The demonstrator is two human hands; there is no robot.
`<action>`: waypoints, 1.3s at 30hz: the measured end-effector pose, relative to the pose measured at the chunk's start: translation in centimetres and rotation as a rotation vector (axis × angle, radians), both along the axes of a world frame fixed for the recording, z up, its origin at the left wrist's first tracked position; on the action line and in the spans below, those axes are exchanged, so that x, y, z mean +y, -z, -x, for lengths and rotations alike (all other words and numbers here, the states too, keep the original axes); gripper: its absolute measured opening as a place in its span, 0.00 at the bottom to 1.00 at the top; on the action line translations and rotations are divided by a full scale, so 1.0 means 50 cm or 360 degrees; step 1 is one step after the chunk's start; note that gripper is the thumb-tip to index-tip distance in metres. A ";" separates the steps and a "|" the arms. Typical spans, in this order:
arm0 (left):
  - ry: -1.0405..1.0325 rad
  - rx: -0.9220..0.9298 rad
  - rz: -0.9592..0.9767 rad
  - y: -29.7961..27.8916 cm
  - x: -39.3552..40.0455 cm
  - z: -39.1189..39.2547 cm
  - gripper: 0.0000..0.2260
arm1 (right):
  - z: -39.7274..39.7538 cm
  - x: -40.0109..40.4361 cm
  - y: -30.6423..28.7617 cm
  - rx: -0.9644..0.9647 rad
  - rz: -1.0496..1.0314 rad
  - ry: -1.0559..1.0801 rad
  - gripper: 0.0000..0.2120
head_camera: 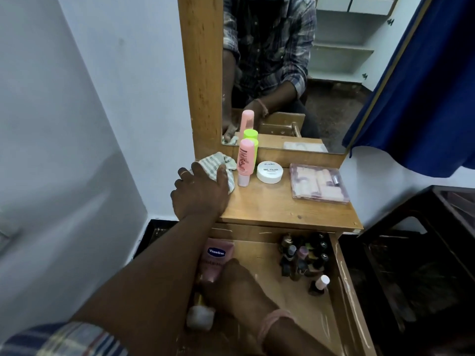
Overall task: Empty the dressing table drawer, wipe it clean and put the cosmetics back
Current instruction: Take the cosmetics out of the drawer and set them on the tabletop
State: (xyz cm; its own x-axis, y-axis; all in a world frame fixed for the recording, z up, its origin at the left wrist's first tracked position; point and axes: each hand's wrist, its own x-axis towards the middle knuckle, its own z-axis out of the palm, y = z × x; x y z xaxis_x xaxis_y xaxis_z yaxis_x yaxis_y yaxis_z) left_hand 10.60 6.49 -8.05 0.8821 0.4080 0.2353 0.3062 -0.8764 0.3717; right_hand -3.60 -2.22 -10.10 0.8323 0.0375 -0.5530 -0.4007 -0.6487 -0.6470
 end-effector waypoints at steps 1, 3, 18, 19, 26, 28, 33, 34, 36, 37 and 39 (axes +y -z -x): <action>-0.0001 0.0001 0.0003 0.000 0.000 0.000 0.35 | -0.006 0.010 0.011 0.0072 -0.0076 0.0095 0.29; 0.0000 0.0007 0.0008 0.001 0.001 -0.002 0.35 | -0.015 0.020 0.015 0.0164 -0.0175 0.0182 0.36; -0.0001 -0.0016 0.0008 0.004 0.002 -0.005 0.35 | 0.019 -0.116 -0.105 0.0265 -0.0718 0.0159 0.16; -0.0003 -0.0018 0.0009 0.004 0.002 -0.005 0.35 | 0.019 -0.130 -0.116 0.0269 -0.0746 0.0142 0.17; -0.0022 0.0023 -0.0006 0.000 0.002 -0.004 0.36 | 0.034 -0.149 -0.098 0.0305 -0.0528 0.0041 0.15; -0.0021 0.0024 -0.0004 0.001 0.003 -0.006 0.36 | 0.040 -0.125 -0.071 0.0348 -0.0481 0.0016 0.17; -0.0015 0.0021 -0.0006 0.001 0.001 -0.004 0.35 | 0.035 -0.101 -0.036 0.0200 -0.0466 0.0048 0.21; -0.0013 0.0025 -0.0003 0.000 0.001 -0.003 0.35 | 0.037 -0.108 -0.040 0.0173 -0.0468 0.0033 0.21; -0.0005 0.0009 0.0008 -0.002 0.002 0.000 0.35 | 0.047 -0.134 -0.059 0.0100 -0.0551 -0.0011 0.21; 0.0000 -0.0006 0.0017 -0.002 0.002 -0.001 0.34 | 0.049 -0.149 -0.072 0.0022 -0.0624 -0.0012 0.21; 0.0009 -0.0012 0.0028 -0.002 0.002 0.000 0.34 | 0.044 -0.179 -0.114 -0.0228 -0.0743 0.0096 0.20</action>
State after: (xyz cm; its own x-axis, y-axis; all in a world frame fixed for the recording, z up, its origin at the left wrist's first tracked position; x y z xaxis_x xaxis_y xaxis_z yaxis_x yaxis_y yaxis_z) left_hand 10.59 6.61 -7.94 0.8828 0.4071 0.2346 0.2984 -0.8715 0.3892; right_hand -5.78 -11.17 -4.40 0.9071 0.2032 -0.3685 -0.3144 -0.2548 -0.9144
